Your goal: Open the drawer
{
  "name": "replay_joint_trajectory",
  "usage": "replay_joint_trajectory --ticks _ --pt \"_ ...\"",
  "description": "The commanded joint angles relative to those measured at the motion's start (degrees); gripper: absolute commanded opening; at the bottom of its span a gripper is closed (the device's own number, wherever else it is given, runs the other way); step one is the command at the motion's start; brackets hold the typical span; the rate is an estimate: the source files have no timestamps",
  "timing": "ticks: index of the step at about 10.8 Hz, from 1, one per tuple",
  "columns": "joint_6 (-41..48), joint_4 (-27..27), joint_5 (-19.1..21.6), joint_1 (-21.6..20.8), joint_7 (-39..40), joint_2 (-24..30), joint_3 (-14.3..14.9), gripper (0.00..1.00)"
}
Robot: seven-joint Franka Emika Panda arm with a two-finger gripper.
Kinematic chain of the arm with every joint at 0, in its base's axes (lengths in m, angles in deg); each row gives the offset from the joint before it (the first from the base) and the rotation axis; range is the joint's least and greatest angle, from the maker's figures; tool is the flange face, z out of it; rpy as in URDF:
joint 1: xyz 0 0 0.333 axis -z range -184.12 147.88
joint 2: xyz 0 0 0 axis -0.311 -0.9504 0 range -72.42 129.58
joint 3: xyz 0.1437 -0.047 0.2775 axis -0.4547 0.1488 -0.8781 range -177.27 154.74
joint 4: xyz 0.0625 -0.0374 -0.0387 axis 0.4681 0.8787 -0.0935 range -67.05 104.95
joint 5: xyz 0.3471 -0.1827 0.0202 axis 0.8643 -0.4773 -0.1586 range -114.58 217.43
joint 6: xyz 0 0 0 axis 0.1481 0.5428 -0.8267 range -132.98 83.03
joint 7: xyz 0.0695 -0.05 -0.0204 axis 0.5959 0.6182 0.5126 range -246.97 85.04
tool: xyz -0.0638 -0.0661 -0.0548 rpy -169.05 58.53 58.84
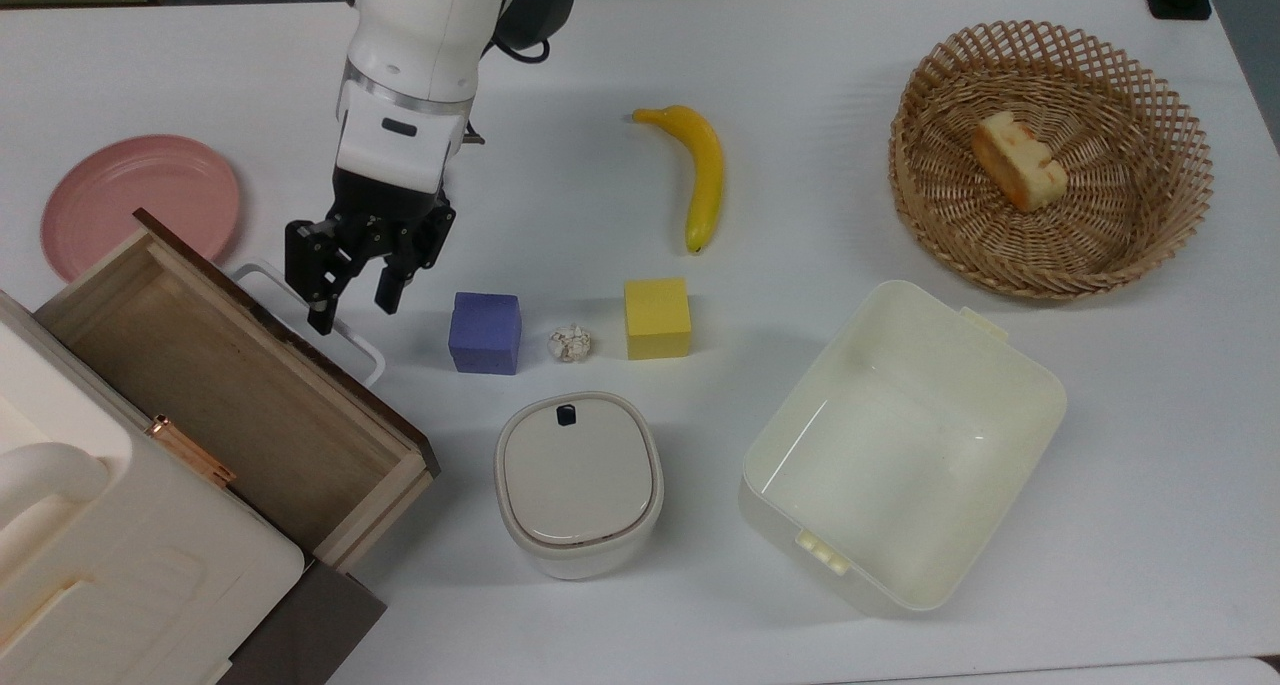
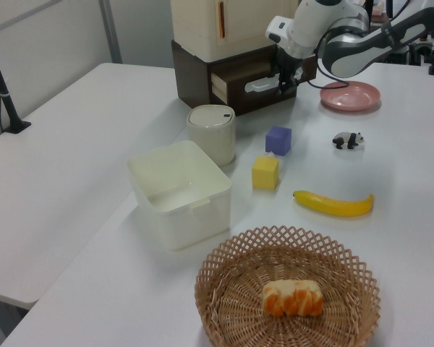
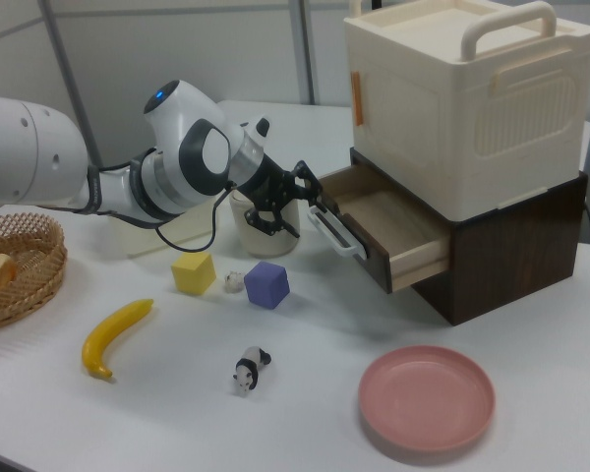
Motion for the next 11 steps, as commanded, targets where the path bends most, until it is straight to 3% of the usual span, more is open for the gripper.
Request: replay_joint_trajectory --ticks 1,4,6,9,11 --pt "8.24 1.47 2.38 -2.61 -1.49 4.52 -0.49 0.83" --pt "23.53 -3.09 10.63 -7.26 -7.9 6.9 -2.07 0.91" --pt "27.77 -3.28 17.83 -8.59 -13.94 9.27 -2.16 0.91" --pt "39.17 -8.27 24.96 -9.3 -24.41 10.95 -2.25 0.91" --pt "44.28 -8.64 30.76 -9.3 -29.59 13.13 -2.08 1.0"
